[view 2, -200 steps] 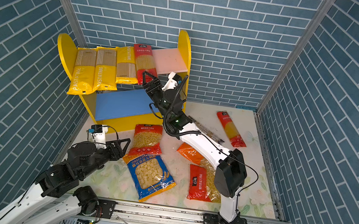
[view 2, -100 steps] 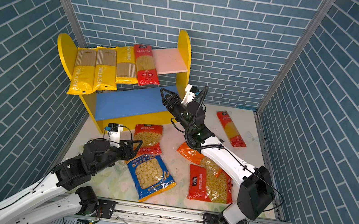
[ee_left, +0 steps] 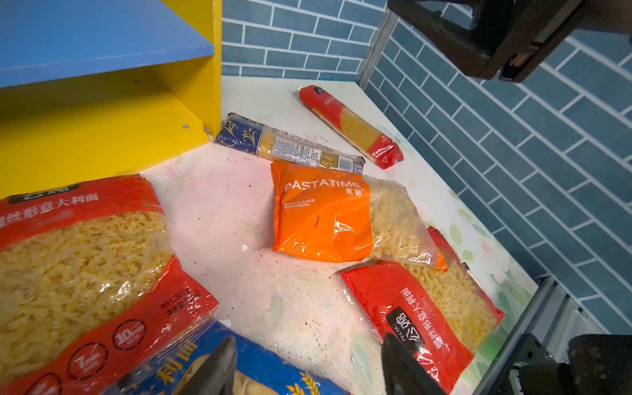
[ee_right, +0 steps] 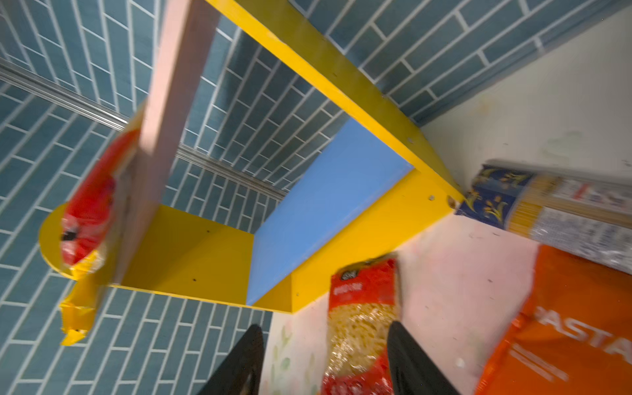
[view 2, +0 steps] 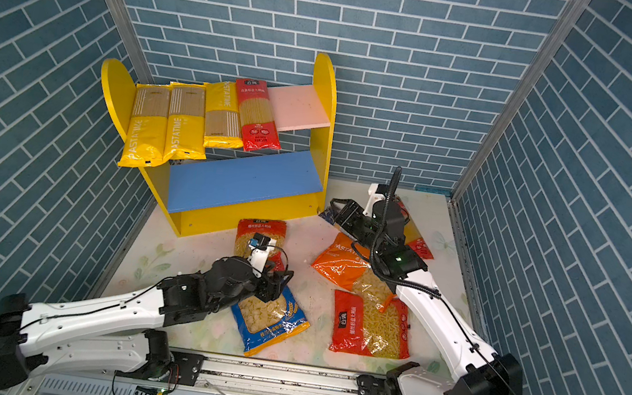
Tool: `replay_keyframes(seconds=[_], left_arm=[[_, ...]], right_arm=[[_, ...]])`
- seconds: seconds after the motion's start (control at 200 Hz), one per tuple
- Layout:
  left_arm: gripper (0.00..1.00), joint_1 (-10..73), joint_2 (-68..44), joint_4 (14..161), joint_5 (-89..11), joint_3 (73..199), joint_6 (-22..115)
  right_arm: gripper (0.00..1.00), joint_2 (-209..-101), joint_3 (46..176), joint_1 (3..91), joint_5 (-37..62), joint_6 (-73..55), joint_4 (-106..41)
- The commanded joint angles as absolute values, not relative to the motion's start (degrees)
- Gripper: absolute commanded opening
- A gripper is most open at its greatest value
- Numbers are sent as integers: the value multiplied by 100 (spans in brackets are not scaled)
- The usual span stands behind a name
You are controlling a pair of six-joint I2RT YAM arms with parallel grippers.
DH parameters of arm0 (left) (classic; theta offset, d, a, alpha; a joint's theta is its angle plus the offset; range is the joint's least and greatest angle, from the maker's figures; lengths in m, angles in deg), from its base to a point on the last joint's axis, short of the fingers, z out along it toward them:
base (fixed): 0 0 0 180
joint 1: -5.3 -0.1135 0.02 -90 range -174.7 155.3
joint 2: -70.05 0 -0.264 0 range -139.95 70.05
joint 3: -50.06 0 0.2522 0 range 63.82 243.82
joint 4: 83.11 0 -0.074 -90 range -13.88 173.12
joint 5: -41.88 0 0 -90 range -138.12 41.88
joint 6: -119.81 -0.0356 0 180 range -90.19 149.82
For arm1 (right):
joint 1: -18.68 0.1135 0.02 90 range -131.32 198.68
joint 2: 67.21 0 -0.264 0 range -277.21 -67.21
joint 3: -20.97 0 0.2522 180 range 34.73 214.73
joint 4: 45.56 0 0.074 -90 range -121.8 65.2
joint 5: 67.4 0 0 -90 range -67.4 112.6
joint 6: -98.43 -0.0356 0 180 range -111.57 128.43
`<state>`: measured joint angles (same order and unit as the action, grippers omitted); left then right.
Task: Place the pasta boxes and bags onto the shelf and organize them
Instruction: 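Move the right gripper to the red spaghetti pack lying by the far wall, then grasp the red spaghetti pack end with the right gripper and lift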
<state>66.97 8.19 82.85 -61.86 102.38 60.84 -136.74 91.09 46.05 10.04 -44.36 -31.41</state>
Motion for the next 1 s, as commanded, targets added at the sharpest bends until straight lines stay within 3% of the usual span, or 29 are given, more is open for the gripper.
replay_keyframes(seconds=[0.0, 0.08, 0.225, 0.475, 0.995], left_arm=[[68, 6898, 324, 8740, -6220, 10580, 5878], [68, 7020, -90, 8858, -6176, 10762, 5823], [68, 7159, -679, 9078, -6052, 11023, 5861], [69, 7177, -905, 9244, -5985, 11023, 5981], [70, 7179, -804, 9236, -6158, 10793, 6056]], right_arm=[[60, -13708, 8711, 3831, 396, -3865, -2370], [60, -13916, 8665, 3205, 313, -3749, -2229], [63, -14243, 8536, 2105, 994, -3850, -2142], [68, -14717, 7982, 535, 1326, -4634, -2890], [65, -16364, 7619, 379, 497, -5481, -5026]])
